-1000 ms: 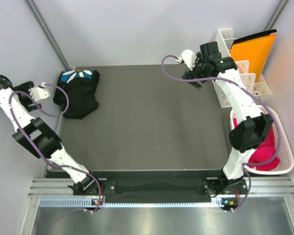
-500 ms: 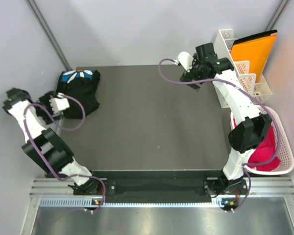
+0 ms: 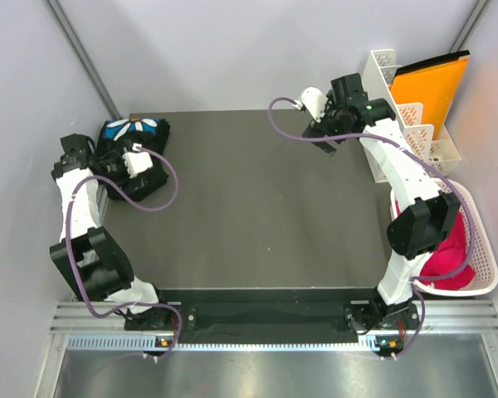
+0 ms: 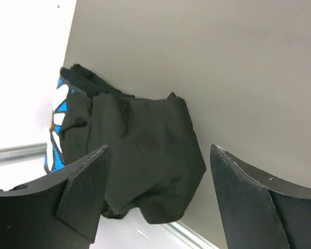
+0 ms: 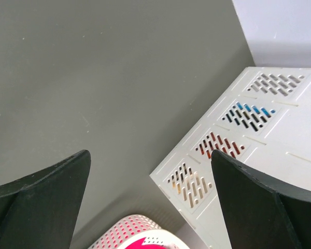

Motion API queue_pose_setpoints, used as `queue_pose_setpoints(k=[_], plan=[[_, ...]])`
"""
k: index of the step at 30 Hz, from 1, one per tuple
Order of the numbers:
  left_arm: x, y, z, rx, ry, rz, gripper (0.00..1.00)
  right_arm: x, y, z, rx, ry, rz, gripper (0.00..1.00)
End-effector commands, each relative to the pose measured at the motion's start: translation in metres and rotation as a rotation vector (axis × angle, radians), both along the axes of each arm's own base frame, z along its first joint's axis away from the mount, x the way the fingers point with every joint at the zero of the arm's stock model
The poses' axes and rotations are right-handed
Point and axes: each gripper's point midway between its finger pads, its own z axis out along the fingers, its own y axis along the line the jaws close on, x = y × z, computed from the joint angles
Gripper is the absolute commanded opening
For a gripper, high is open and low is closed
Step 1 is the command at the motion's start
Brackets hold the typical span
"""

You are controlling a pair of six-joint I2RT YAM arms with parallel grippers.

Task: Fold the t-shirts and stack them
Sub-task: Neatly place the folded tshirt to the corner

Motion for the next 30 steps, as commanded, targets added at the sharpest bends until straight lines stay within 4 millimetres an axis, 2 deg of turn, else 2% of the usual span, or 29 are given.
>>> queue_pose_setpoints(k=[1, 2, 3, 5, 7, 10, 14, 16, 19, 23, 24, 25, 27, 28, 30], plan=[[-0.009, 0.002, -0.028, 0.031, 0.050, 0.021, 0.80, -0.006, 0.003, 0.016, 0.047, -0.041, -0.010, 1.00], [-0.010, 0.004, -0.030, 0.050, 0.037, 0.028, 0.80, -0.007, 0.002, 0.015, 0.043, -0.036, -0.008, 1.00], [-0.016, 0.005, -0.046, 0.052, 0.064, 0.049, 0.80, -0.007, 0.002, 0.014, 0.041, -0.034, -0.006, 1.00], [-0.018, 0.005, -0.048, 0.065, 0.054, 0.080, 0.80, -0.007, 0.001, 0.014, 0.037, -0.037, -0.007, 1.00], [-0.028, 0.007, -0.064, 0.105, 0.079, 0.080, 0.77, -0.007, 0.000, 0.015, 0.034, -0.040, -0.010, 1.00], [-0.035, 0.006, -0.062, 0.116, 0.067, 0.094, 0.73, -0.007, -0.002, 0.015, 0.021, -0.051, -0.006, 1.00], [-0.034, 0.001, -0.044, 0.063, 0.055, 0.112, 0.76, -0.003, -0.008, 0.019, -0.009, -0.092, -0.009, 1.00], [-0.033, -0.001, -0.044, 0.042, 0.060, 0.128, 0.76, -0.001, -0.010, 0.021, -0.024, -0.104, -0.007, 1.00], [-0.030, 0.009, -0.045, 0.079, 0.049, 0.164, 0.76, -0.001, -0.014, 0.026, -0.045, -0.115, -0.006, 1.00], [-0.035, 0.026, -0.054, 0.173, 0.087, 0.205, 0.76, -0.004, -0.017, 0.024, -0.063, -0.125, -0.004, 1.00], [-0.037, 0.026, -0.055, 0.192, 0.099, 0.189, 0.76, -0.006, -0.019, 0.028, -0.061, -0.141, -0.005, 1.00], [-0.044, 0.026, -0.063, 0.198, 0.145, 0.175, 0.76, -0.009, -0.019, 0.018, -0.065, -0.123, 0.004, 1.00], [-0.045, 0.029, -0.068, 0.220, 0.167, 0.169, 0.76, -0.011, -0.017, 0.019, -0.050, -0.139, 0.014, 1.00], [-0.049, 0.029, -0.072, 0.220, 0.193, 0.167, 0.76, -0.012, -0.015, 0.012, -0.045, -0.132, 0.024, 1.00], [-0.054, 0.026, -0.076, 0.229, 0.228, 0.144, 0.76, -0.015, -0.014, 0.010, -0.040, -0.135, 0.037, 1.00]])
